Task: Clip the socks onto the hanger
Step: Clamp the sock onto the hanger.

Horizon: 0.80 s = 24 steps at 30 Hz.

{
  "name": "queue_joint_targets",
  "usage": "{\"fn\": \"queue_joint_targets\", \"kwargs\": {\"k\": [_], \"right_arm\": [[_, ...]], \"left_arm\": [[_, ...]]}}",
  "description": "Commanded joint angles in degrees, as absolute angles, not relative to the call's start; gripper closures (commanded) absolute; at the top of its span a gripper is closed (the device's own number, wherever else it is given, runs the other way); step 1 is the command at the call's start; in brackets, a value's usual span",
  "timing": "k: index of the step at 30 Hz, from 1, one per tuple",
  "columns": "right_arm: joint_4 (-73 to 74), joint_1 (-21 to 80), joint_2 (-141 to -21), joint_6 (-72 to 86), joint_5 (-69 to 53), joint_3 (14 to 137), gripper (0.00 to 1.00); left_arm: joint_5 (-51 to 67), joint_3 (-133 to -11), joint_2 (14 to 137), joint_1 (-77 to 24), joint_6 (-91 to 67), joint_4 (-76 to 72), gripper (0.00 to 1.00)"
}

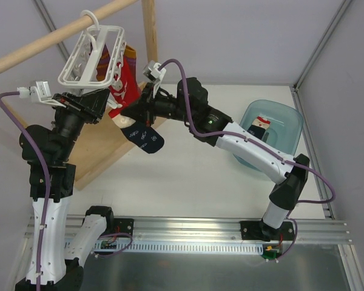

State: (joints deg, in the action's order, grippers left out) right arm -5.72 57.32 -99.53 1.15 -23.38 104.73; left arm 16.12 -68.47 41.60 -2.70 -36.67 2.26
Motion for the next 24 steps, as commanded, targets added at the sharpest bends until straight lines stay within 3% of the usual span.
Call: {"fn": "queue_joint_targets", "kwargs": {"k": [1,24], "right_arm": [[-7.82,57.74,-95.71,0.35,-24.87,106.43,0.99],[-7.21,57.66,-96.85,-1.41,-24.17,109.16,0.99]], "left_arm": [[20.92,-68.29,39.90,-3.96,-35.42,0.62,0.99],[22.06,-67.33,39.55,-4.04,-35.33,0.44,0.99]]}}
